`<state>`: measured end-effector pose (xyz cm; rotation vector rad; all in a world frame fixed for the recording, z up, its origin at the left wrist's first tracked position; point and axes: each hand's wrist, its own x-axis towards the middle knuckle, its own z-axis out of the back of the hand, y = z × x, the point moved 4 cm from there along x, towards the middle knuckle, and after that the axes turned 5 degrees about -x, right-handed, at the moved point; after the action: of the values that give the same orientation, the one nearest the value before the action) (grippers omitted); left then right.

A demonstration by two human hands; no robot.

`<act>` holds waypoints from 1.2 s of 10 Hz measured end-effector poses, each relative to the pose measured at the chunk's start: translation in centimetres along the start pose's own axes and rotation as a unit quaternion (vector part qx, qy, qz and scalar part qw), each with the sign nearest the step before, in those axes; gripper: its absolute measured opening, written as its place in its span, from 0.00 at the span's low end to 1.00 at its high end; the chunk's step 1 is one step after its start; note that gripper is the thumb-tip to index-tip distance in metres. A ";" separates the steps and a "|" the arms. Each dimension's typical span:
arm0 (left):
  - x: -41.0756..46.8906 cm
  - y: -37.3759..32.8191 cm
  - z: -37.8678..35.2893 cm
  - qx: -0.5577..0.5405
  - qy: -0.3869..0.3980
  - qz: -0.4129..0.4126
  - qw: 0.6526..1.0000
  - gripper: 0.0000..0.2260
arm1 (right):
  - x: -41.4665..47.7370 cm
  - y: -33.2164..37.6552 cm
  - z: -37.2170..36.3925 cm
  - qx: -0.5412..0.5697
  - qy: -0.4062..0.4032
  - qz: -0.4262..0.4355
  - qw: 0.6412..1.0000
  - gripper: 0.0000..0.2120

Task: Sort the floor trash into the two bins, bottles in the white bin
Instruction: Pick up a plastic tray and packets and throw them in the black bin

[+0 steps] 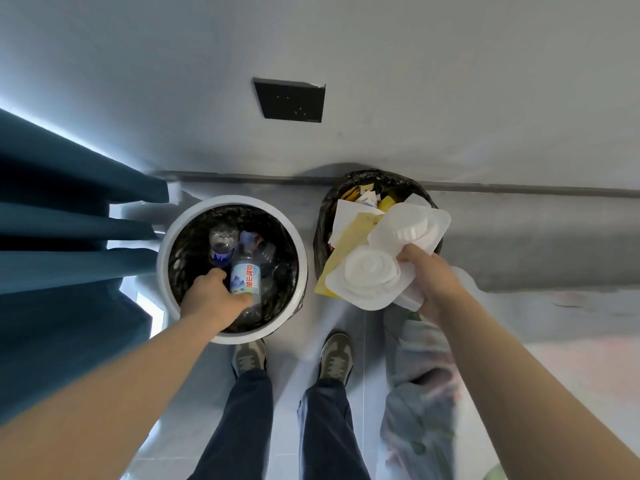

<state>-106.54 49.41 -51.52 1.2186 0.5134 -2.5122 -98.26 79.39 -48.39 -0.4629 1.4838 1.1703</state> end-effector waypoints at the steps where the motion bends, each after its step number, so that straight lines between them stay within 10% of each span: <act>1: 0.4 -0.5 -0.7 -0.009 -0.001 -0.010 1.000 0.26 | 1.5 0.8 -0.1 0.002 -0.003 0.002 1.000 0.13; 6: 2.6 -4.7 -4.6 -0.082 0.008 -0.083 0.993 0.21 | 10.5 -2.3 0.0 0.028 -0.001 -0.076 0.997 0.18; 9: 4.4 -5.2 -5.9 -0.076 -0.003 -0.104 0.992 0.19 | 13.5 -4.1 -1.1 -0.010 -0.007 -0.118 0.993 0.04; 11: 4.1 -5.8 -5.5 -0.074 0.001 -0.106 0.992 0.20 | 14.0 -4.4 1.1 -0.038 -0.161 -0.122 0.979 0.27; 12: 3.4 -6.5 -4.5 -0.072 0.000 -0.113 0.991 0.20 | 12.7 -3.9 2.3 -0.038 -0.197 -0.088 0.976 0.22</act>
<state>-108.12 56.83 -55.61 1.1650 0.8599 -2.6032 -97.56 83.63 -61.15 -0.3782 1.0383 1.1064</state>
